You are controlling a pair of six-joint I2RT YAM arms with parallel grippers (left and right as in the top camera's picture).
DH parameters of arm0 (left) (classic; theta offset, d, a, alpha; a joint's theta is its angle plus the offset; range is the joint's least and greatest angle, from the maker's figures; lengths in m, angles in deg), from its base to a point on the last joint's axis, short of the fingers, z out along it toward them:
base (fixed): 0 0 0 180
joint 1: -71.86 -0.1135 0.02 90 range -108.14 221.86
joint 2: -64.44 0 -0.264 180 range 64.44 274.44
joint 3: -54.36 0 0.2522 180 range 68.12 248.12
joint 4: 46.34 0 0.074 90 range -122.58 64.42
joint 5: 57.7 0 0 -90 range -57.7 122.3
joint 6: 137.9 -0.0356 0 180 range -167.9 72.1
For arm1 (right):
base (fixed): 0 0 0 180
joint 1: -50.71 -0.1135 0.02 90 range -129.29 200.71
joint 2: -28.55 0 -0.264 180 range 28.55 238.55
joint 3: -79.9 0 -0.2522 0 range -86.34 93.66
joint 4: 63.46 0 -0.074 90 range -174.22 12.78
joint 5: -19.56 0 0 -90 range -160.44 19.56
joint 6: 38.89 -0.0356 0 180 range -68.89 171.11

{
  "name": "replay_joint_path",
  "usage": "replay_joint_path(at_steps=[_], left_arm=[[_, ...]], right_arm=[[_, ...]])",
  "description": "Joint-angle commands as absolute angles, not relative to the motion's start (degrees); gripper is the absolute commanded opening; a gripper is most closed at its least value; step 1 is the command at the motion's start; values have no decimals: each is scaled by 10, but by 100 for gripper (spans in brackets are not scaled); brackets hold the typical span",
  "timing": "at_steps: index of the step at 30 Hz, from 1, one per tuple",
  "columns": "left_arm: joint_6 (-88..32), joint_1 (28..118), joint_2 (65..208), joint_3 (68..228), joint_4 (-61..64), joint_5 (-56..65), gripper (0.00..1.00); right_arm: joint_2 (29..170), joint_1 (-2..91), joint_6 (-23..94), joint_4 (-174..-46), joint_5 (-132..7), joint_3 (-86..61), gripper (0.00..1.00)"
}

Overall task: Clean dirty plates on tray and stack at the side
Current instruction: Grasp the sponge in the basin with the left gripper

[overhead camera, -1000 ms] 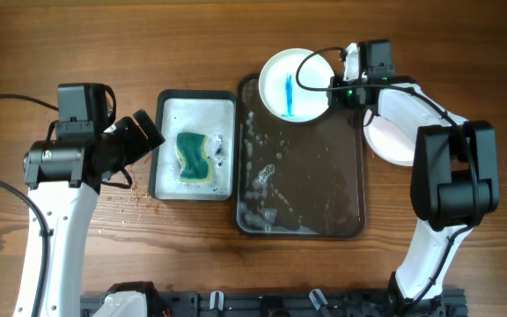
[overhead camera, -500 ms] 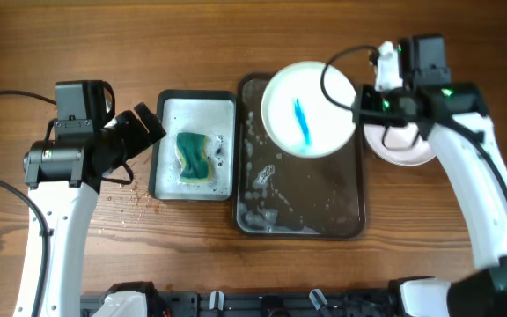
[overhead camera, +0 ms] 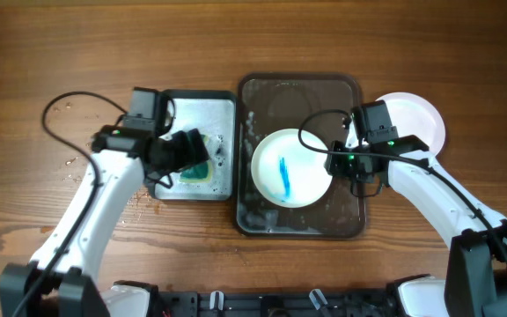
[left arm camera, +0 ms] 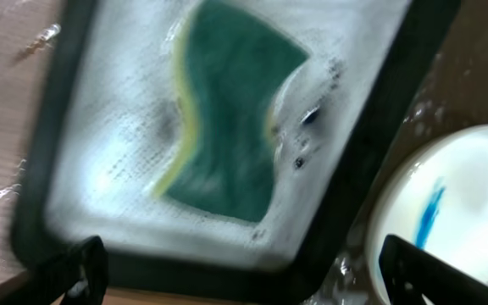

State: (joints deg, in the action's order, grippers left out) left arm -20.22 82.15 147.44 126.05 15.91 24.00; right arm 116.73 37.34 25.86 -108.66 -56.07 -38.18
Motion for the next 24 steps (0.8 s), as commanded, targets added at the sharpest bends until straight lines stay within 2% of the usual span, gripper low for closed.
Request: replay_joint_path(at_steps=[1,4,8,10,14,17,18,21,23,24], left_arm=[[-205,854,1520,1242,123,276,88],[-194,867,1574,1238,106,311,68],[-178,869,1657,1238,73,302,28],[-172,869,1688,1238,63,296,4],[-173,866,1695,1245,74,265,4],[-178,855,1656,1293,133,253,6],[-182,851,1642,1305,147,256,23],[-192,848,1608,1311,152,282,61],[-192,848,1602,1311,146,340,70],[-192,848,1605,1308,137,370,69]], right_arm=[[1160,375,340,-1122,-531,-370,43],[1145,374,374,-1158,-530,-367,48],[1106,374,390,-1171,-532,-367,48],[1094,374,389,-1169,-532,-367,48],[1084,374,390,-1170,-532,-367,49],[1084,374,389,-1172,-533,-367,49],[1084,374,382,-1172,-541,-367,48],[1084,374,332,-1175,-585,-367,49],[1084,374,327,-1176,-581,-367,48],[1084,374,326,-1177,-580,-367,48]])
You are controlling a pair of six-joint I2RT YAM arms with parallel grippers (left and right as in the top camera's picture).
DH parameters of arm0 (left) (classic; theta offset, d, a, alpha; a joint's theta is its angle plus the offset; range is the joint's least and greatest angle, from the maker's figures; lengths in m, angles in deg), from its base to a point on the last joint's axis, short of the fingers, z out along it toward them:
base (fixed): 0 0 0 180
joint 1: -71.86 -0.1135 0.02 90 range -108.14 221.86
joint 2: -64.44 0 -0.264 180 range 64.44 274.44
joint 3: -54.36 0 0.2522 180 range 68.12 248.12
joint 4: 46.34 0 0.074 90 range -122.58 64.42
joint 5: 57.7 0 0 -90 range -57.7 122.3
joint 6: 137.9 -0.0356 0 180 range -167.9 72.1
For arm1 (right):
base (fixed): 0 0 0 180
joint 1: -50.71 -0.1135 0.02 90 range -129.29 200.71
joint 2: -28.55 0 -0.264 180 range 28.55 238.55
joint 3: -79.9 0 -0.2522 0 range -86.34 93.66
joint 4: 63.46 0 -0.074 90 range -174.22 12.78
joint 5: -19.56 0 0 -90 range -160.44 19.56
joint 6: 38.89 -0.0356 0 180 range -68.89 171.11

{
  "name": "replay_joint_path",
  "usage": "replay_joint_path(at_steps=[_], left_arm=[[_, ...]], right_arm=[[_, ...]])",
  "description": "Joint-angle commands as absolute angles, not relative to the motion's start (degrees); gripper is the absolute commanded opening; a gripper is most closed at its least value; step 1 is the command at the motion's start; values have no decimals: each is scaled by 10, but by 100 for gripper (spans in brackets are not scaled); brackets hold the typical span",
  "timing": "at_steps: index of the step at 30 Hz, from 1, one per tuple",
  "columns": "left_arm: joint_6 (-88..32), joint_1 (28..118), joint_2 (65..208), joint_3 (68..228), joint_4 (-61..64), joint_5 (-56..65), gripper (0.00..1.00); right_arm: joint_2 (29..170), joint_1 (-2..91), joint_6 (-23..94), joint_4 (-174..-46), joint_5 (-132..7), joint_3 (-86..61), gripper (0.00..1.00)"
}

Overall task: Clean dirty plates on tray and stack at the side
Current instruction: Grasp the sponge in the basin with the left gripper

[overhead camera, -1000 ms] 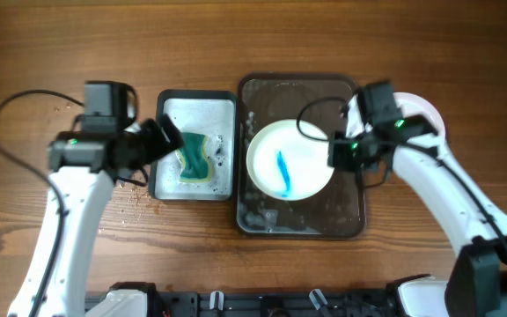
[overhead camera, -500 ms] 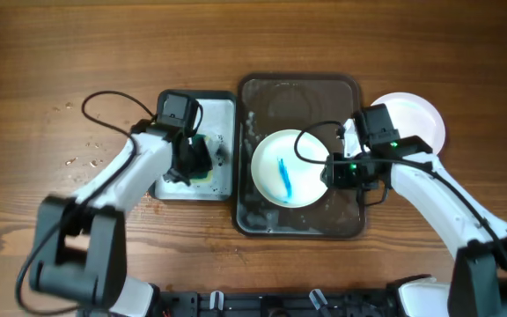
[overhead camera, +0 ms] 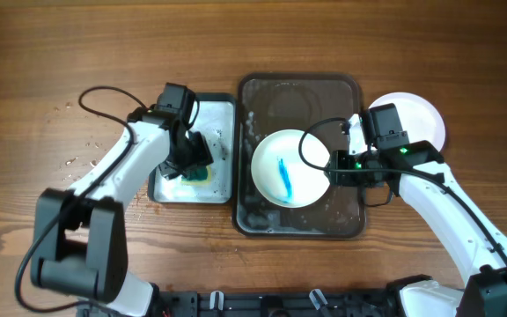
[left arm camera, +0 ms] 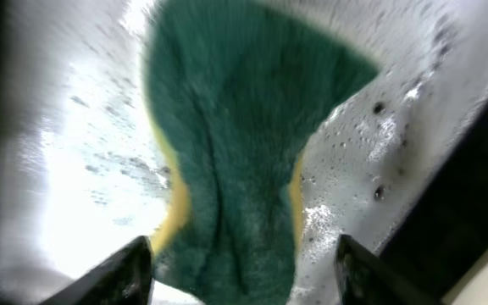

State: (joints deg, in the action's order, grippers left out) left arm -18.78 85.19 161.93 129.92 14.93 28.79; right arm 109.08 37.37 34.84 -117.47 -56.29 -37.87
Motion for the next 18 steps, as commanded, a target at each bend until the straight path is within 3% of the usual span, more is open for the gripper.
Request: replay_joint_path(at_steps=[1,5,9,13,14,16,18], left_arm=[[-192,848,1607,1303,124,382,66],[-192,849,1630,1247,10,382,42],[-192,848,1667,1208,-59,382,4],[-192,835,1647,1247,-11,382,4],[-192,832,1638,1262,8,382,8],[-192,826,1602,1305,71,382,86],[-192,826,1581,1316,98,381,87]], right_arm=[[1085,374,324,-1178,-580,-367,48],[1087,374,314,-1181,-580,-368,48],[1087,374,314,-1183,-570,-368,47],[1087,374,314,-1185,-569,-368,47],[1087,374,314,-1185,-569,-368,47],[1087,374,314,-1184,-569,-368,48],[1087,374,315,-1182,-569,-368,48]])
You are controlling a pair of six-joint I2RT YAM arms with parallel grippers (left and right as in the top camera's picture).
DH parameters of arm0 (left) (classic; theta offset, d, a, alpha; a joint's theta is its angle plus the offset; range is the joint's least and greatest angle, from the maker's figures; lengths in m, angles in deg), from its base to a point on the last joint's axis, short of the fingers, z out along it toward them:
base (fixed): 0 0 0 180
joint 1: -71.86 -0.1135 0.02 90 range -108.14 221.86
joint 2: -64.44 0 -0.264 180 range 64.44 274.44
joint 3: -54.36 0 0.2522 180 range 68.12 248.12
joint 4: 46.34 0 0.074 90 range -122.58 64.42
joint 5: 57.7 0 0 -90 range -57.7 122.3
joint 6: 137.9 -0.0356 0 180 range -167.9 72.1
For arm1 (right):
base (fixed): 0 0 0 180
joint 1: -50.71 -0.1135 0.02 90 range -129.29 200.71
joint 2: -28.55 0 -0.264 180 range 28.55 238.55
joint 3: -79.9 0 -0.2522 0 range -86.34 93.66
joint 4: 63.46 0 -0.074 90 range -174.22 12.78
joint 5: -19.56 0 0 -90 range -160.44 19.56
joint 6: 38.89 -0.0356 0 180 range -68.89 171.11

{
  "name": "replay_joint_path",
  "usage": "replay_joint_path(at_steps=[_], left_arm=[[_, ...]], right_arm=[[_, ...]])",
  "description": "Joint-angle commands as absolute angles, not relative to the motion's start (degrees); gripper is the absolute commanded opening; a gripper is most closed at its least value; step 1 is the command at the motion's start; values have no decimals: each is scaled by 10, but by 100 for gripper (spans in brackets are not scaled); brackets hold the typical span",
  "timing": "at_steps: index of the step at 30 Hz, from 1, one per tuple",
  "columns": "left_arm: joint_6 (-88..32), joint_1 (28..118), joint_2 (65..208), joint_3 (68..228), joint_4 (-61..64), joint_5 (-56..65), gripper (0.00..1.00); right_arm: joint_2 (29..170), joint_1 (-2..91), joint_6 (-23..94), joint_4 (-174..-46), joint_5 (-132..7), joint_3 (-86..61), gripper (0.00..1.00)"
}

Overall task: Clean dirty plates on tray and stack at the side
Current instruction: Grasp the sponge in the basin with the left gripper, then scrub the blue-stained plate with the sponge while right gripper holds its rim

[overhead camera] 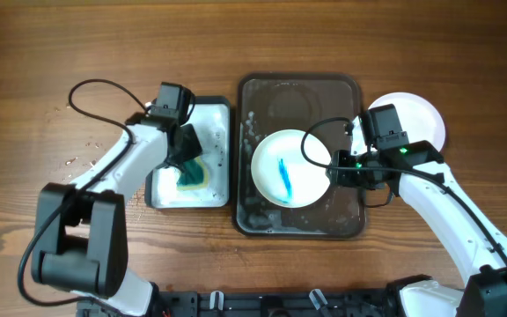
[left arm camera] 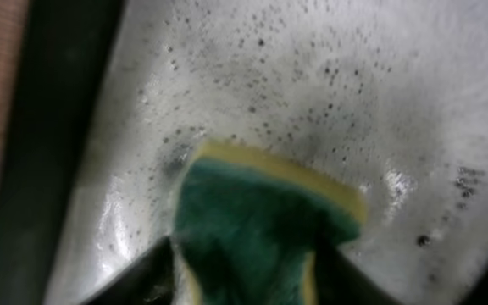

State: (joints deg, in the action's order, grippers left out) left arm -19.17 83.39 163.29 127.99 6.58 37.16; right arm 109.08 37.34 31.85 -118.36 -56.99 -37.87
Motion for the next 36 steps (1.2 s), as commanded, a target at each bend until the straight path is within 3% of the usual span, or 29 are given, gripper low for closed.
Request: replay_joint_path(at_steps=[1,2,4,9,12,15,22,32,36], left_arm=[[-192,826,1571,1316,108,375,85],[-192,826,1565,1316,121,358,79],[-192,827,1566,1308,144,318,53],[-188,837,1598,1196,45,317,39],[-188,837,1618,1170,12,317,6],[-192,832,1603,1210,36,317,4],[-192,834,1543,1381,170,299,4],[-207,860,1521,1390,180,299,4],[-208,861,1521,1390,181,298,4]], right_arm=[[1087,374,315,-1182,-570,-368,48],[1087,374,315,-1181,-571,-368,48],[1087,374,315,-1181,-571,-368,48],[1087,374,315,-1182,-571,-368,48],[1088,374,315,-1178,-603,-368,57],[1088,376,316,-1171,-630,-368,59],[1088,428,365,-1165,-528,-368,58],[1135,436,408,-1162,-498,-373,57],[1189,436,404,-1141,-490,-373,49]])
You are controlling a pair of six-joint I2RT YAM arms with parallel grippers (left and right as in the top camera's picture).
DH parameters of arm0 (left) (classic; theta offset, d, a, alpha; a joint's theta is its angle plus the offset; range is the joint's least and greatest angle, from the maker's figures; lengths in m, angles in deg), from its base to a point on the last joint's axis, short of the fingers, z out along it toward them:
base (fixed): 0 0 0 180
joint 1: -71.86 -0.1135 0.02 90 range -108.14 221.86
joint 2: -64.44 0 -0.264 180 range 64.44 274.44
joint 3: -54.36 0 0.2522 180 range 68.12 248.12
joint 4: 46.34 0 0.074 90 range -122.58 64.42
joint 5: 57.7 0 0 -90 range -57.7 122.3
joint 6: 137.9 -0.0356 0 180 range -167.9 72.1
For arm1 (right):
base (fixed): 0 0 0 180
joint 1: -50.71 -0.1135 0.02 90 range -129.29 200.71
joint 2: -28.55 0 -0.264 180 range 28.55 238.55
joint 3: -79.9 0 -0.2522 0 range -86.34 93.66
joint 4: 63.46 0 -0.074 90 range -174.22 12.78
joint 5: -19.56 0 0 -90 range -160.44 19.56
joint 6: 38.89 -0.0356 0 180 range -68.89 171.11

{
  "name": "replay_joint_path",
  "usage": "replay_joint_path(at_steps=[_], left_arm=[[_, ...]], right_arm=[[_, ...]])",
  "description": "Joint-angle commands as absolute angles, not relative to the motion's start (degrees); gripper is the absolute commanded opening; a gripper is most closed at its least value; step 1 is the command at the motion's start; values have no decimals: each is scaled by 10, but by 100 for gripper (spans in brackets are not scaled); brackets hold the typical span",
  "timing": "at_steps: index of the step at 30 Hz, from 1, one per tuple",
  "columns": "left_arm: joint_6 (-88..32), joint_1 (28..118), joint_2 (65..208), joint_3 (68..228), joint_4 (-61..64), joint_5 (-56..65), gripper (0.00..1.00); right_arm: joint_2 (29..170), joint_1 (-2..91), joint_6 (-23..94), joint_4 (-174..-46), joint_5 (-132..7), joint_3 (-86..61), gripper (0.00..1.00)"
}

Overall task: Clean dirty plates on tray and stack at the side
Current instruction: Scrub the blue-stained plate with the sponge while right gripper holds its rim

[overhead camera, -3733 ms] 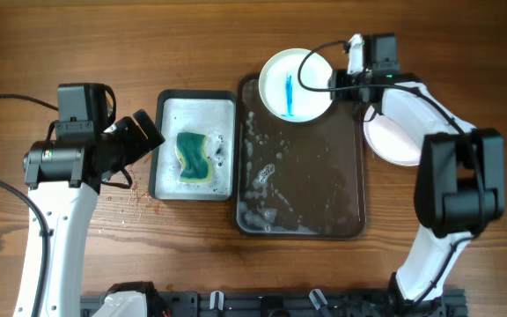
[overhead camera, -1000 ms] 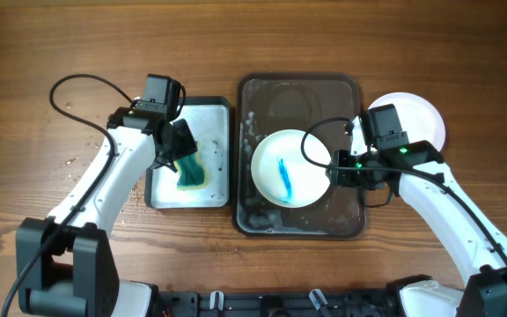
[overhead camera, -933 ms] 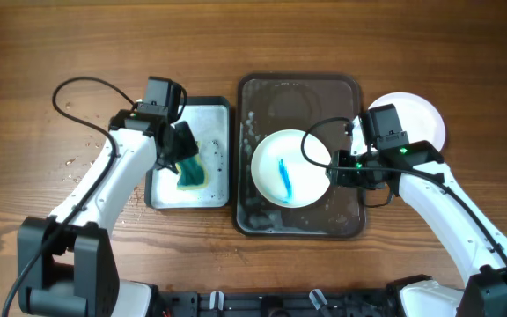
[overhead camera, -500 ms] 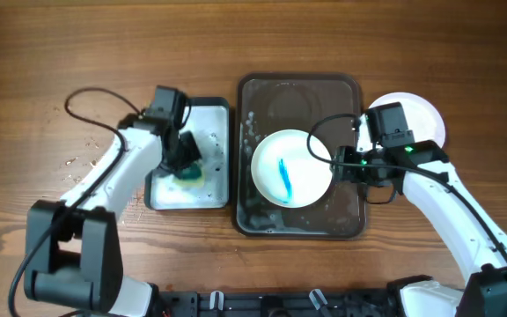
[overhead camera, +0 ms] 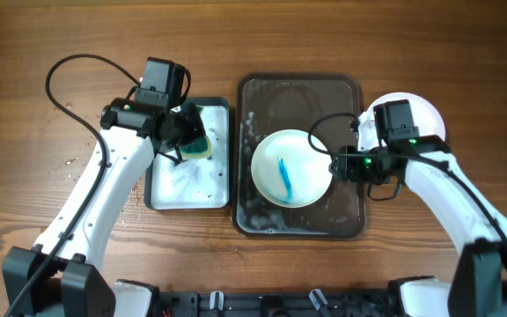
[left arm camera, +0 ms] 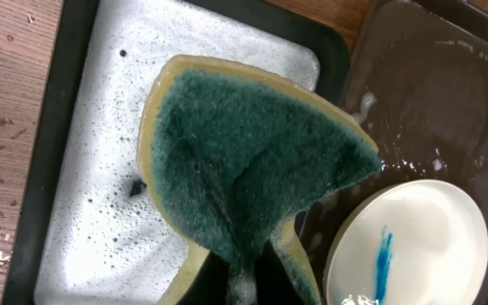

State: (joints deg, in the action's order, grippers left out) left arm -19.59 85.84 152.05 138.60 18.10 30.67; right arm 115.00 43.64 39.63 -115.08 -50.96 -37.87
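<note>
My left gripper (overhead camera: 186, 138) is shut on a green and yellow sponge (left arm camera: 252, 169), which folds between the fingers and hangs above the soapy water tray (left arm camera: 74, 195), near its far right corner. In the overhead view the sponge (overhead camera: 200, 145) is just left of the dark tray (overhead camera: 299, 88). A white plate (overhead camera: 302, 180) with a blue streak (left arm camera: 384, 263) lies in that dark tray. My right gripper (overhead camera: 339, 165) is shut on the plate's right rim.
A clean white plate (overhead camera: 422, 119) rests on the wood right of the dark tray, partly under my right arm. Water drops speckle the table left of the soapy tray. The dark tray floor (left arm camera: 430, 102) is wet.
The left gripper held the sponge down in the foam; now it holds the sponge lifted clear, toward the tray's far right corner. The right gripper stays at the plate's rim.
First my left gripper was open above the sponge lying in the soapy tray. Then its fingers were down on either side of the sponge. Then it was shut on the sponge in the foam, and now the sponge hangs clear. The right gripper stayed at the plate throughout.
</note>
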Motion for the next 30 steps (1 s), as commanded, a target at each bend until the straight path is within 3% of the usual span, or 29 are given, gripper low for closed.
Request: replay_joint_path(at_steps=[1,7,11,15,26,28,30], left_arm=[[-208,864,1521,1390,183,295,4],[-206,932,1532,1385,143,235,4],[-134,997,1569,1368,80,215,4],[-96,1053,1641,1367,28,149,4],[-11,1133,1791,1367,-97,116,4],[-12,1135,1807,1367,-82,153,4],[-14,1132,1809,1367,-34,268,4]], right_arm=[[1200,436,405,-1136,-477,-373,48],[1227,434,381,-1104,-477,-373,40],[1243,434,310,-1103,-558,-373,19],[1261,434,262,-1094,-584,-373,5],[1262,434,256,-1103,-589,-373,4],[1262,434,256,-1103,-588,-373,4],[1262,434,256,-1103,-588,-373,4]])
